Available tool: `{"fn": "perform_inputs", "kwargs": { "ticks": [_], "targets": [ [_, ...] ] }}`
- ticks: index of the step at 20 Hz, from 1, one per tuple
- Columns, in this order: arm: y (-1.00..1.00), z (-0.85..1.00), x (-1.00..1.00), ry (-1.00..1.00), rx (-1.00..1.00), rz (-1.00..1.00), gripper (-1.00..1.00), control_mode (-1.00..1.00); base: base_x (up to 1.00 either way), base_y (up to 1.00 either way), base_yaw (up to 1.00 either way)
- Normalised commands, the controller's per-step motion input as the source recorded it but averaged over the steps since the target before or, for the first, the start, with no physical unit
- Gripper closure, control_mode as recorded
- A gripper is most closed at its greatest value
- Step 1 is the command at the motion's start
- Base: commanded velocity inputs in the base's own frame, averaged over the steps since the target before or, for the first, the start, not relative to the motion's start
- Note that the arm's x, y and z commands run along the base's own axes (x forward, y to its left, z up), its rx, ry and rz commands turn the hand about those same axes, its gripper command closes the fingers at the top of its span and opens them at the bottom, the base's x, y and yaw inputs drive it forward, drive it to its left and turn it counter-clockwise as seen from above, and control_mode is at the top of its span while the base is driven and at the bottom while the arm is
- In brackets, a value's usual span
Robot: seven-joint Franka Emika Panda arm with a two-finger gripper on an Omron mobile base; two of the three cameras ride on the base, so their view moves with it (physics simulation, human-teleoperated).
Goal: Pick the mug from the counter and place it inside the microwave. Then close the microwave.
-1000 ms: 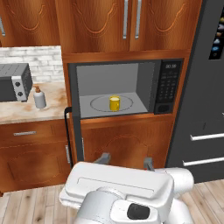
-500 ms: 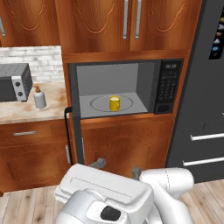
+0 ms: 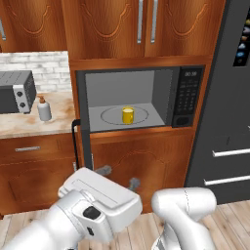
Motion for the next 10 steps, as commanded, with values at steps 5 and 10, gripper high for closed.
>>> {"fn": "perform_inputs", "kwargs": {
  "ticks": [5,10],
  "targets": [
    [0.22,-0.11,0.08,0.00,0.00,-0.07,-1.00,-1.00,0.00,0.00,0.00],
    [0.15,-0.30,0.31,0.00,0.00,-0.08,-1.00,-1.00,0.00,0.00,0.00]
  ]
}}
